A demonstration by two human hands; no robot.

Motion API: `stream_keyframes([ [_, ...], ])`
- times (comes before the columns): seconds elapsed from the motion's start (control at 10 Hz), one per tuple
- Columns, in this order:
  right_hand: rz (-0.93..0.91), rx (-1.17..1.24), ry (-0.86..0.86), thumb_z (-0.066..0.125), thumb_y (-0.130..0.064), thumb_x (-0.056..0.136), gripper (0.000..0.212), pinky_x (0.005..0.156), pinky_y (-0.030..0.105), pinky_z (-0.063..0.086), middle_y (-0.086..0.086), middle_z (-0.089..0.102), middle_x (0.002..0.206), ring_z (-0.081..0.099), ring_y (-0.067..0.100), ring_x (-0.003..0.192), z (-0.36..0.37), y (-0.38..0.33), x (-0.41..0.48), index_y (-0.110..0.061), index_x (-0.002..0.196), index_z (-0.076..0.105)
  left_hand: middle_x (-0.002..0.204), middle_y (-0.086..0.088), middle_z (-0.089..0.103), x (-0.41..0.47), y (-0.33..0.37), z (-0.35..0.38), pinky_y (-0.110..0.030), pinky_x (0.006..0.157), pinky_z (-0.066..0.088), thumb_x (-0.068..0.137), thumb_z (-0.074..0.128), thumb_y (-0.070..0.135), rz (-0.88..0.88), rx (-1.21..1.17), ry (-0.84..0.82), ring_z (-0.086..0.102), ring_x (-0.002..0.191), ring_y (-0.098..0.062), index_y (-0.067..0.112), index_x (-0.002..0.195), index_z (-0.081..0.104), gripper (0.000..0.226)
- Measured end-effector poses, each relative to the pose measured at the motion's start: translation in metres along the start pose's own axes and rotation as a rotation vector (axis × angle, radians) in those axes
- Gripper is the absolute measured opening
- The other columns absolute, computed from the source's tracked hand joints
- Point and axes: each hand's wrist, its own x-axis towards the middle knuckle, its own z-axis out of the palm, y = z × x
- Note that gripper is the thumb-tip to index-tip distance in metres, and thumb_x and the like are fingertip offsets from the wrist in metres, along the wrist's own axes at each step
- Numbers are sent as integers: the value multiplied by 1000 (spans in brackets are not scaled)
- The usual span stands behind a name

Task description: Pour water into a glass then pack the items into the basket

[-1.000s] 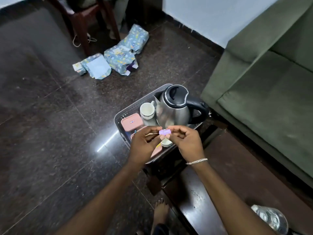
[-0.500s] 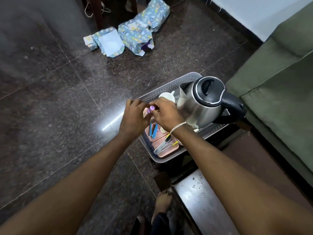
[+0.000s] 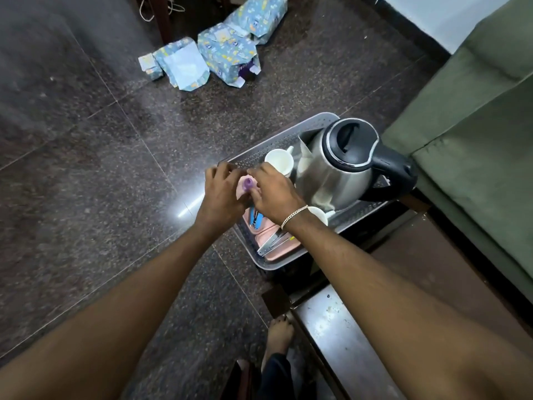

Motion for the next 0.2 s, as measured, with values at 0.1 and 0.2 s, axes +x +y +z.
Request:
stream_keyframes([
  [0.1, -40, 7, 139, 61, -20, 93, 32, 82, 42, 52, 12, 61, 113, 65, 33, 97, -9, 0, -20, -7, 122, 63, 121, -16, 58, -8, 6, -1, -39, 94, 42, 79, 76, 5, 101, -61, 88, 47, 112, -34, 7, 125, 64, 48],
  [0.2, -42, 30, 235, 63, -23, 90, 37, 79, 44, 55, 13, 62, 113, 66, 34, 96, -15, 1, -44, -7, 124, 62, 117, -14, 57, -19, 18, -3, -40, 94, 44, 79, 71, 1, 184, -88, 161, 51, 109, -34, 7, 123, 63, 45],
])
